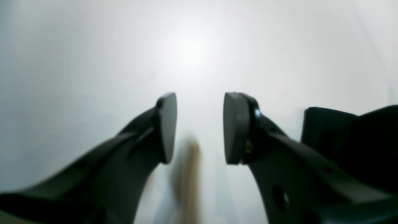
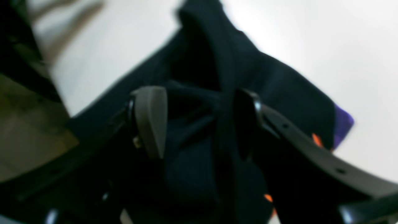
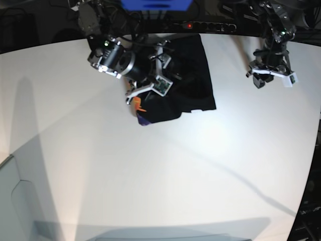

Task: Fold the T-shirt properly
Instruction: 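Press and release the folded stack with the right gripper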

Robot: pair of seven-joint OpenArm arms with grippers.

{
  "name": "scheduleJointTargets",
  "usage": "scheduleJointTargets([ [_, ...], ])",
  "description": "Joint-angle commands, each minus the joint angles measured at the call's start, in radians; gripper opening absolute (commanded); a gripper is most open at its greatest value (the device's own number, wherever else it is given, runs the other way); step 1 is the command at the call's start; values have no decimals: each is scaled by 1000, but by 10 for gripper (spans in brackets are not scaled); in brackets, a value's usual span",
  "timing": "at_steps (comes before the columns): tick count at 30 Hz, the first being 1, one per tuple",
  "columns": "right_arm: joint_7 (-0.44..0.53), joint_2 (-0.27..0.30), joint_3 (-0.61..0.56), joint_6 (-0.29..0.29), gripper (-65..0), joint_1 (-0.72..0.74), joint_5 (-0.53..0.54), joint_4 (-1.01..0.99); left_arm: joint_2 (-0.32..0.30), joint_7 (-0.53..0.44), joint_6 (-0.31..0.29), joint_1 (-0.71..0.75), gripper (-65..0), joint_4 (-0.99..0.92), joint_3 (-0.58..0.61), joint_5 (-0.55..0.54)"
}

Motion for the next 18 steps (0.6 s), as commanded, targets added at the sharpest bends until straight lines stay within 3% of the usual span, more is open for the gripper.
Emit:
scheduleJointTargets([
  [1,25,-8,5,13,-301,5,20,15,-10,-21,-7,0,-407,16,-4,-9],
  [14,27,-11,10,13,-308,6,26,-80,-4,-21,-7,6,-407,17,-4,-9],
  [16,27,-11,7,13,-357,5,28,-77,-4,-21,-7,8,-407,17,-4,-9],
  [18,27,-8,-24,13,-453,5,28,-74,-4,-21,-7,8,-407,17,-4,-9],
])
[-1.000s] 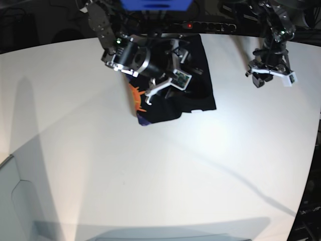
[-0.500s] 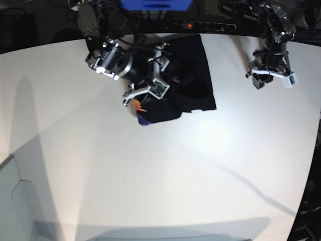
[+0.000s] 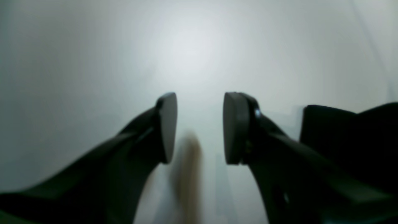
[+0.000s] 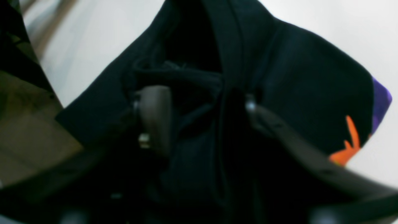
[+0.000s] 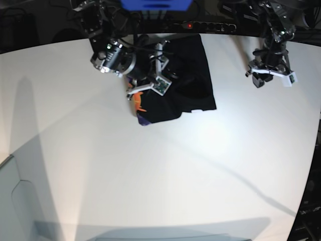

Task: Fold the T-shirt properly
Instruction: 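Press and release the folded stack with the right gripper, then grasp the stack's edge with the left gripper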

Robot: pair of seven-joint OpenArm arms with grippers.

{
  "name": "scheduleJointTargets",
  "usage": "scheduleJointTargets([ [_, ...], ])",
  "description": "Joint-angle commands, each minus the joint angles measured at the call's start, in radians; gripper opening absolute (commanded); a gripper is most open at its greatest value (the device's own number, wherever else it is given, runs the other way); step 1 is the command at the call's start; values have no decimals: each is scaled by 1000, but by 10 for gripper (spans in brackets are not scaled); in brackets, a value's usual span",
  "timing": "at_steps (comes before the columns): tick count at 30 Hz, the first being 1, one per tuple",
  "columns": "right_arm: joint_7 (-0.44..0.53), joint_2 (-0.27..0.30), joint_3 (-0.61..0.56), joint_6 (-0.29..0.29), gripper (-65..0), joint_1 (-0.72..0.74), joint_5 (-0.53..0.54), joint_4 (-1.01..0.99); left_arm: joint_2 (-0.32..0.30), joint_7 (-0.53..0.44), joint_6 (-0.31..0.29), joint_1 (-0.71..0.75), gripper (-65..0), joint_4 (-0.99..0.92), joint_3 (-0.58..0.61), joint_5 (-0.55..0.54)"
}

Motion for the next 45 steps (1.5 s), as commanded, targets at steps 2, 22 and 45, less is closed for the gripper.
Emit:
scheduleJointTargets([
  [2,25,-6,-38,14,-590,2,25,21,-7,-21,-6,2,-407,19,-4,-9],
  [22,16,58,-290,14,-452,-44,21,94,-17,-18,-6,5,-407,25,-142,-132],
  [45,25,54,143,14,-344,-43,25,128,52,403,-6,3,-226,83,-241,-580],
])
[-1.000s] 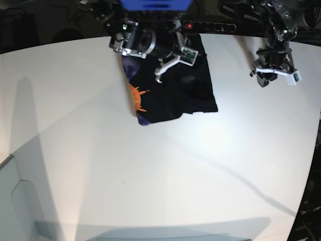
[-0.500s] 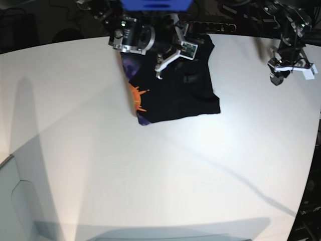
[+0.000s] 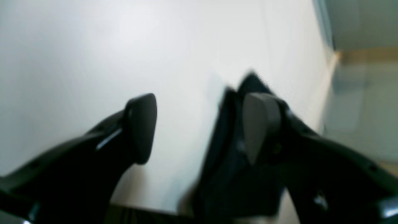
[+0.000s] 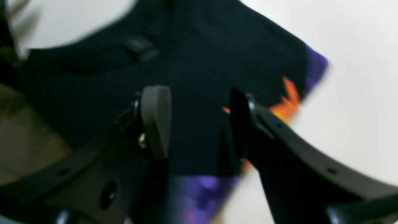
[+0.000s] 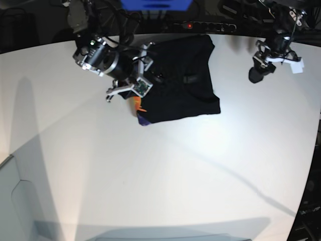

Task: Fold the T-shirt properly
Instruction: 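Grasp the stack's edge with the left gripper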

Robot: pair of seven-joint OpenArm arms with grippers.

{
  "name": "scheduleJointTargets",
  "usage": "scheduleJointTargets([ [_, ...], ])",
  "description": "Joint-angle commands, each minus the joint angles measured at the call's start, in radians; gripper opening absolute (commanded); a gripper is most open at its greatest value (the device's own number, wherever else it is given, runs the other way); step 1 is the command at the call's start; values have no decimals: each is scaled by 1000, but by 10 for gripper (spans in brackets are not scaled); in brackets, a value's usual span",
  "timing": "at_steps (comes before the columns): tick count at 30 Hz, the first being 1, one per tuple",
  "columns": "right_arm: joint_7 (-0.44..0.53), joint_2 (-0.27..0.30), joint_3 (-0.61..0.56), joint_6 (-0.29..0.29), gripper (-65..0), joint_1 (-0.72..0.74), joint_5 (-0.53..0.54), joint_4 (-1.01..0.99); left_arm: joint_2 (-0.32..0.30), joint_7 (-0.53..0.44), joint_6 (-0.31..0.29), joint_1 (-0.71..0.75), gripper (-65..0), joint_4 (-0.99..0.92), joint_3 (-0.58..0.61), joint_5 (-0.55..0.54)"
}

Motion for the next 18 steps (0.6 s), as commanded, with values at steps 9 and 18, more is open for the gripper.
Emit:
scheduleJointTargets([
  [9,19,-3,51,13,-344,7,13,21,23,-4,0,-16,-226,-28,265,112],
  [18,14,-3,51,13,-344,7,9,21,15,-106,0,-33,-226,-45,469,327],
])
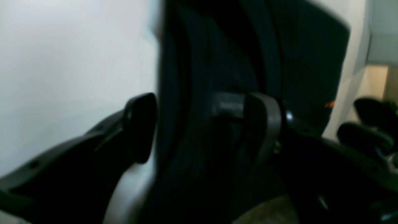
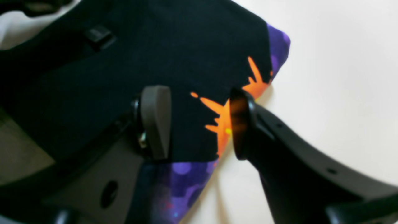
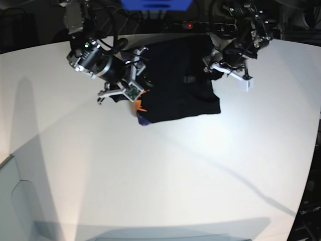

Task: Fold the T-shirt properly
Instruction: 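Grasp the stack's edge with the left gripper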

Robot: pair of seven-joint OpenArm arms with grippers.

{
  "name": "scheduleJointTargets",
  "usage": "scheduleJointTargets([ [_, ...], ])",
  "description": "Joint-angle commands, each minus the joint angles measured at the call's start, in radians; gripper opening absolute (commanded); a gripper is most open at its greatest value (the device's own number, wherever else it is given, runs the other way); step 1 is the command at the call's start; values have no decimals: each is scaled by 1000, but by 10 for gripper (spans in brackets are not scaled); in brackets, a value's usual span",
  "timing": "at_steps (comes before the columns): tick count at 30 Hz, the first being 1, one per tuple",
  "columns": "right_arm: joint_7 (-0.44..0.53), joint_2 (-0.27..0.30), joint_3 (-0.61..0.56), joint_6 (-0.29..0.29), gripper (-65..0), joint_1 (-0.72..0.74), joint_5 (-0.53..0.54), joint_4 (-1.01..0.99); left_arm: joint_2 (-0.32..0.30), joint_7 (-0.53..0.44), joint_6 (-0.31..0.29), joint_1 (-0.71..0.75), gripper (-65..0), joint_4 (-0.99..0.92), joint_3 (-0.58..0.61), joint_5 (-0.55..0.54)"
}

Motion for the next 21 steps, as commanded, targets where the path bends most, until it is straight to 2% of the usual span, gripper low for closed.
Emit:
scheduleJointTargets([
  [1,21,0,1,13,-344,5,11,20,-3,-10,-1,1,-226,-6,8,-4],
  [10,19,6,15,13,-345,-4,9,20,-33,-11,-1,-27,-230,-114,72,-7],
  [12,19,1,56,13,-345,-4,9,19,-35,-11,-2,-27,-256,-114,69,-7],
  [13,19,1,72,13,-345,-4,11,19,-35,-11,-2,-27,-292,-114,69,-7],
  [17,19,0,148,13,-345,3,16,20,-35,-11,-2,-29,-503,-123,69,-7],
  [21,25,-11,239,13,-345,5,16,20,-44,-10,-2,-50,-650,-155,71,-1],
])
